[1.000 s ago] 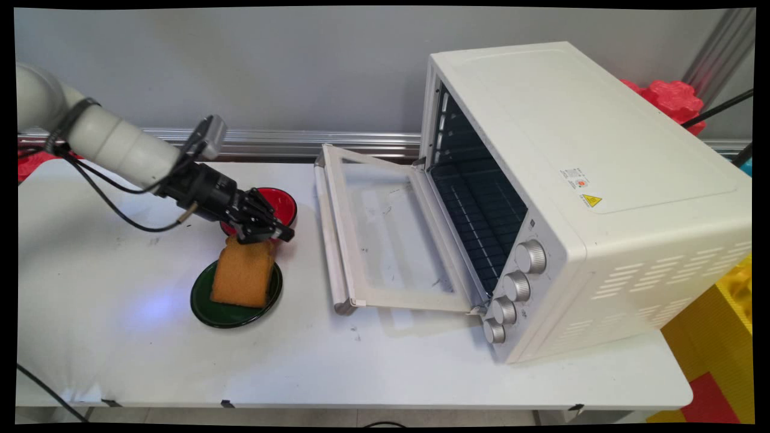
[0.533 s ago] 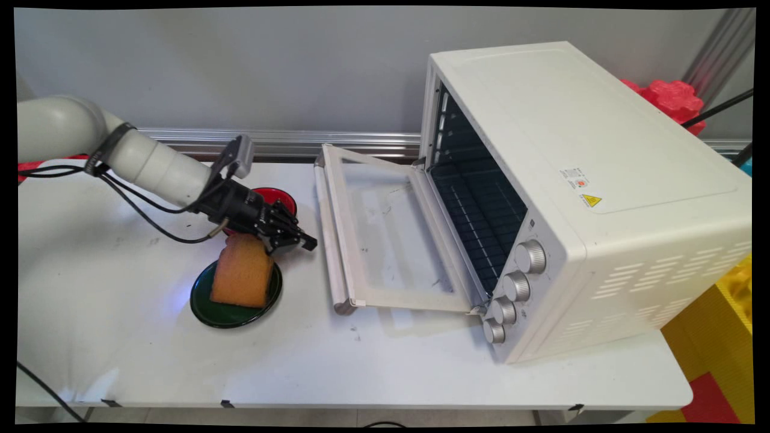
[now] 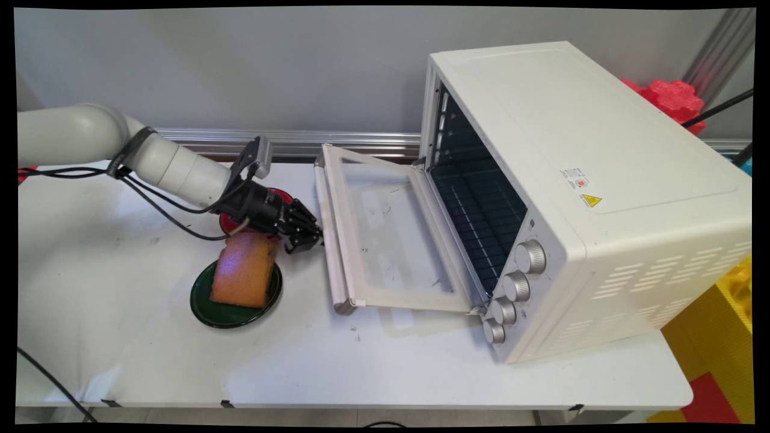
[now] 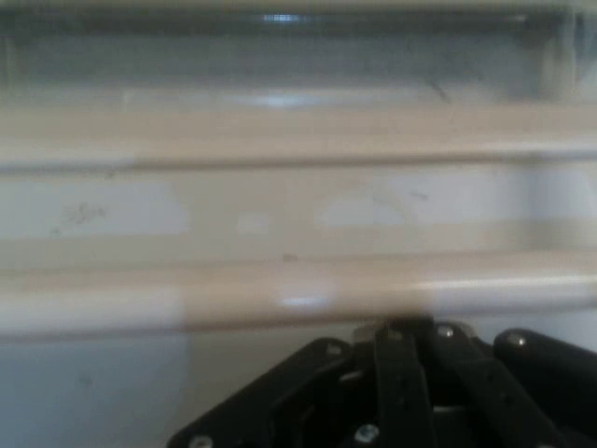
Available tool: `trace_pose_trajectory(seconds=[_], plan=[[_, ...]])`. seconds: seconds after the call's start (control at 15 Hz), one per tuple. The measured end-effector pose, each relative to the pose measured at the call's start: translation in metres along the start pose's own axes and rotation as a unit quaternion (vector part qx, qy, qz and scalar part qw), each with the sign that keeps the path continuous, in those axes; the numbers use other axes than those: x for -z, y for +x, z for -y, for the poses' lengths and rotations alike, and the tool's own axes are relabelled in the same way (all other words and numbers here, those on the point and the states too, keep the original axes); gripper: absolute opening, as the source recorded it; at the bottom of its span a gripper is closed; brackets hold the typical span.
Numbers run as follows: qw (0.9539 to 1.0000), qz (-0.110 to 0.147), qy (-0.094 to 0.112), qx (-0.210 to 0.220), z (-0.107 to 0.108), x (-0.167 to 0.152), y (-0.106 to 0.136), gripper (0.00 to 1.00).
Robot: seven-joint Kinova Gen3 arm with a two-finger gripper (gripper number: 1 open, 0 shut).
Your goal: Close the oven
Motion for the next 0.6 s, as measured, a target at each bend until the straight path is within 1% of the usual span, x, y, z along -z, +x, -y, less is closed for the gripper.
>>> trace_pose_trajectory(seconds=[0.13, 0.4, 0.6], plan=[[1.0, -0.005, 0.0, -0.001, 0.0, -0.001, 0.006, 0.0], [0.9998, -0.019, 0.001, -0.002, 0.002, 0.0, 0.028, 0.0], [0.9995, -0.03, 0.005, 0.0, 0.005, 0.002, 0.051, 0.0]])
